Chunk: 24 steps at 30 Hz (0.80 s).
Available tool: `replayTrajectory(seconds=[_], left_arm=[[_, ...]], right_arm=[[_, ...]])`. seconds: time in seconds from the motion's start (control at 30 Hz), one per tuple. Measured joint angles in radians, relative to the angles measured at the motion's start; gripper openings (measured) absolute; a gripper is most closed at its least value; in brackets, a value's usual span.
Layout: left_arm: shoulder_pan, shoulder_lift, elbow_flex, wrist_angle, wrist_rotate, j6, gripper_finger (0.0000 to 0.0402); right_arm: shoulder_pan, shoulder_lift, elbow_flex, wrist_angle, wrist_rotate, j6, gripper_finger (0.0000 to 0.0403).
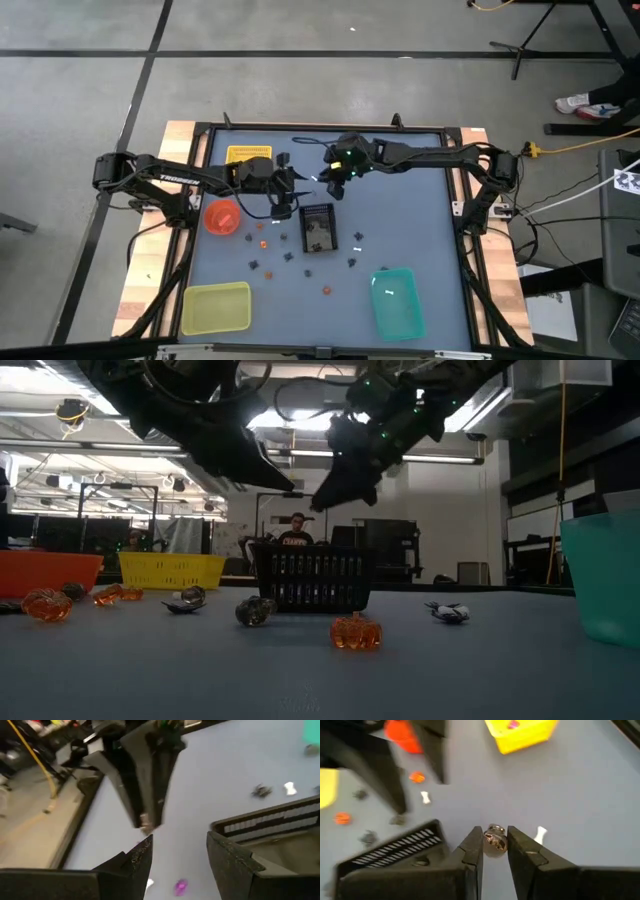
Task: Sort Halloween decoration
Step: Put the black skull toy into the bottom yellow bin
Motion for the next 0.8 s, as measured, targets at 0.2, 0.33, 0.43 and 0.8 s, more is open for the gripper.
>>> replayTrajectory(seconds=[0.2,0.33,0.43,0.8], left_arm=[[0.000,0.000,0.000,0.043,-0.032,0.065,0.0169],[-0.007,0.000,0.000,0.048,-0.032,0.101,0.0169],[-0.015,0.000,0.000,0.059,-0.033,0.118,0.0169],[-0.015,0.000,0.000,0.137,-0.031,0.131,0.0169]], right_arm=[[0.000,0.000,0.030,0.006,-0.087,0.000,0.0064],[0.000,0.000,0.048,0.007,-0.092,-0.001,0.0064],[0.000,0.000,0.056,0.027,-0.124,0.000,0.0064],[-0.001,0.000,0.057,0.112,-0.213,0.016,0.0064]])
